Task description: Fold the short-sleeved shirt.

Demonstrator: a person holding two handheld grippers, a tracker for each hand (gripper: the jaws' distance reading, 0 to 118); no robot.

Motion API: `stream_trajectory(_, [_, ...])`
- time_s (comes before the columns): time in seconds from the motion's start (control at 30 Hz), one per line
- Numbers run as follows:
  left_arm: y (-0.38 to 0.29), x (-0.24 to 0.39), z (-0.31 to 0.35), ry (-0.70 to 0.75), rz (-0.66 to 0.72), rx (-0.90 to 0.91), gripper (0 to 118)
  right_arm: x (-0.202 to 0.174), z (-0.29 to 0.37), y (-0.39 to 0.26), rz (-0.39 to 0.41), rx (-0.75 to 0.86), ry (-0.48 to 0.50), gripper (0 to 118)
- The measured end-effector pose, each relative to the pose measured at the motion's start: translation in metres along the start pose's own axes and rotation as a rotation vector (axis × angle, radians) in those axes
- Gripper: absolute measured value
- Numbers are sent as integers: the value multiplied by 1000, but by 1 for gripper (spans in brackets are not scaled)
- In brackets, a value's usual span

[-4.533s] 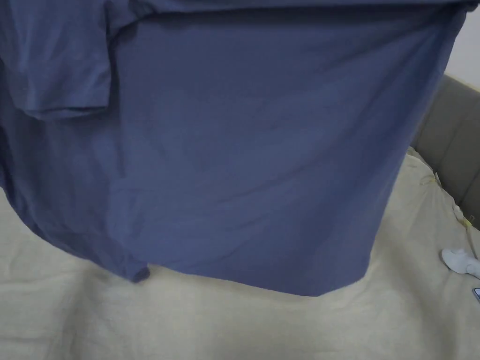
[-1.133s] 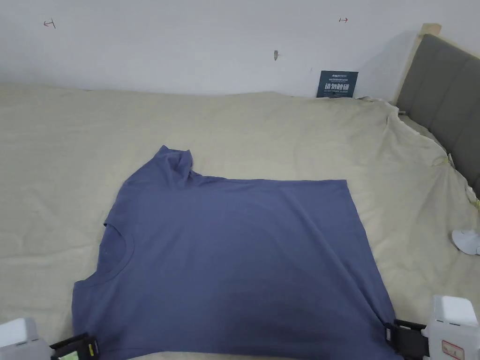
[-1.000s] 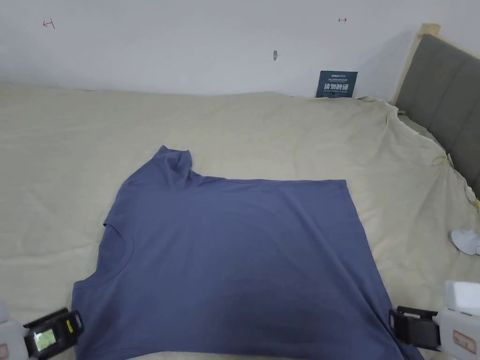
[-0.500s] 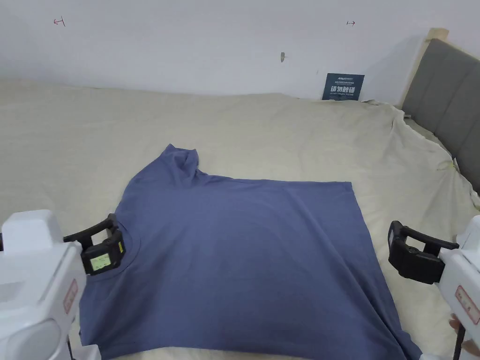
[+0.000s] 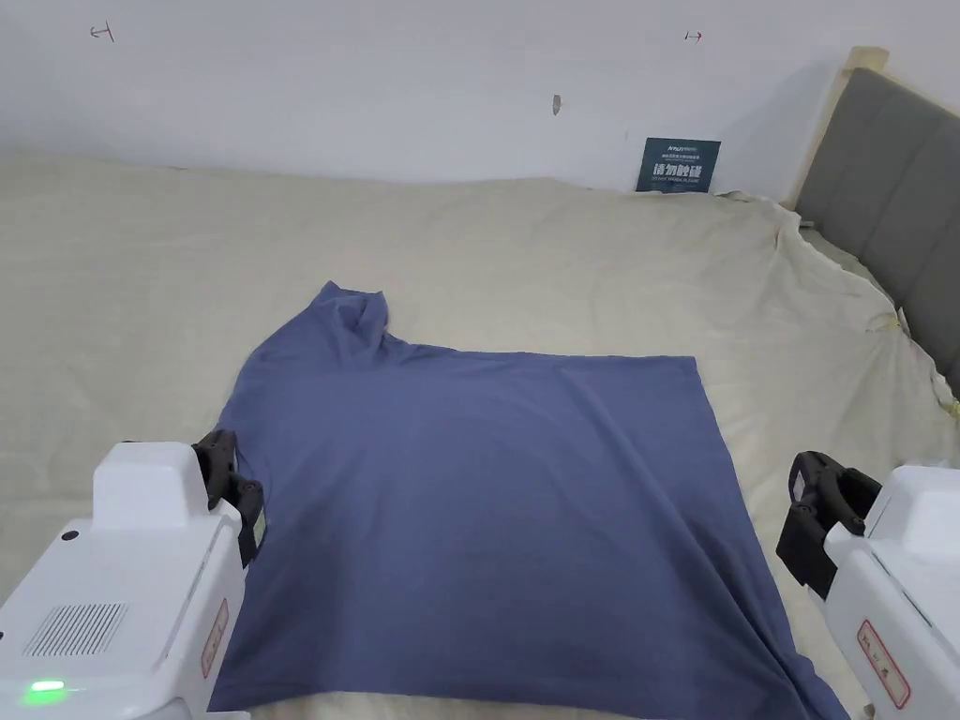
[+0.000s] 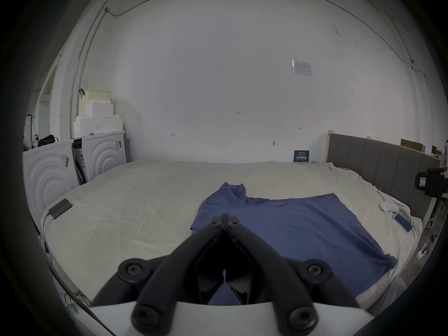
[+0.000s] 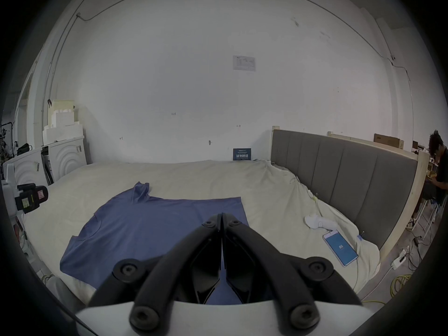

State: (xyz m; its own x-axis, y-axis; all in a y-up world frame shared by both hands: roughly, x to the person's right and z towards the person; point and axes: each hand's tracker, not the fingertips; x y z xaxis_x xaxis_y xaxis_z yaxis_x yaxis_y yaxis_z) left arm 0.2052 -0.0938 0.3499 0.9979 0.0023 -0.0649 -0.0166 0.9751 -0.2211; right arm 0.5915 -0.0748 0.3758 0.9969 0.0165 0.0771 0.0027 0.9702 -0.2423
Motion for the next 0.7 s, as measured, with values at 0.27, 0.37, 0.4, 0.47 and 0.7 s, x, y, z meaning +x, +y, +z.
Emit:
stream_trajectory(0.27, [0, 1, 4, -9, -33, 0, 0, -1, 1, -4, -13, -13, -6, 0])
stream_trajectory(0.37, [0, 1, 4, -11, -52, -5, 0, -3, 1, -3, -14, -11, -6, 0])
stream_trajectory(0.4, [1, 1, 5, -14, -54, -6, 0, -3, 1, -2, -13, -9, -8, 0])
stream_trajectory(0.47, [0, 1, 5, -27, -51, -16, 0, -3, 1, -1, -19, -6, -9, 0])
stream_trajectory(0.7, [8, -28, -2, -5, 76, -118, 37, -3, 4, 3, -16, -2, -3, 0])
